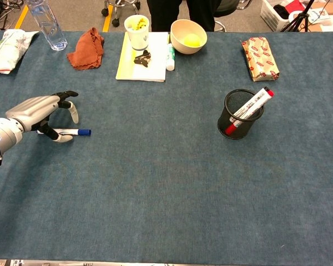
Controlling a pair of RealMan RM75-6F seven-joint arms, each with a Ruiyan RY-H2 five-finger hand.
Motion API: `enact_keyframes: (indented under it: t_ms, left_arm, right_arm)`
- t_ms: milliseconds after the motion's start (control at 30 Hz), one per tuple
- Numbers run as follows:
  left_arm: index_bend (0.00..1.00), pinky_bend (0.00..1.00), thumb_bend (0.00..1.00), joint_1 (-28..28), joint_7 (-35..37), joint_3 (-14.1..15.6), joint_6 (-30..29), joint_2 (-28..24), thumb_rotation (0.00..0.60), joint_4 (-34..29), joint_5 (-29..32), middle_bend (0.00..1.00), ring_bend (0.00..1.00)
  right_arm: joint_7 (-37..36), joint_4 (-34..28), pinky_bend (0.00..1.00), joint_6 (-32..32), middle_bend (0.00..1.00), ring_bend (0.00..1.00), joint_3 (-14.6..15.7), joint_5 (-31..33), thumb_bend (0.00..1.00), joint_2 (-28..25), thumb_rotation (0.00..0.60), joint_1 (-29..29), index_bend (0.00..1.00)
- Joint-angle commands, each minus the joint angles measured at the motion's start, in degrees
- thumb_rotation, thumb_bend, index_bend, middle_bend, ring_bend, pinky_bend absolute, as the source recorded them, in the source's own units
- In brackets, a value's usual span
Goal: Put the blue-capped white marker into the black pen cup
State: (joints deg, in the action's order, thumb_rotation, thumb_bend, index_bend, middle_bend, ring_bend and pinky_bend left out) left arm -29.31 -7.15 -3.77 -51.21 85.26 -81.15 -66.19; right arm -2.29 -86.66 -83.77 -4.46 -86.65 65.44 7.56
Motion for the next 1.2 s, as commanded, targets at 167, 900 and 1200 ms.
enact_keyframes:
  t_ms: [167, 900, 1200]
  left_arm:
    - [0.48, 0.15, 0.20, -0.11, 0.41, -0.13, -0.07, 0.57, 0.600, 0.75, 0.11, 0.04, 0.03]
    - [0.53, 0.15, 0.20, -0.44, 0.66, -0.34, 0.21, 1.99, 0.600, 2.56, 0.88, 0.06, 0.04]
    - [0.56, 0.15, 0.20, -0.55, 0.21, -0.35, 0.33, 1.97, 0.600, 2.47, 1.31, 0.07, 0.04]
  right_arm:
    - [-0.07, 0.05, 0.40, -0.11, 0.17, 0.15, 0.02, 0.03, 0.00, 0.00, 0.600, -0.12, 0.11]
    - [-0.55, 0.39, 0.40, -0.08, 0.17, 0.15, 0.09, 0.21, 0.00, 0.12, 0.600, -0.38, 0.11]
    - [-0.68, 0.43, 0.40, -0.08, 0.17, 0.15, 0.10, 0.23, 0.00, 0.19, 0.600, -0.45, 0.11]
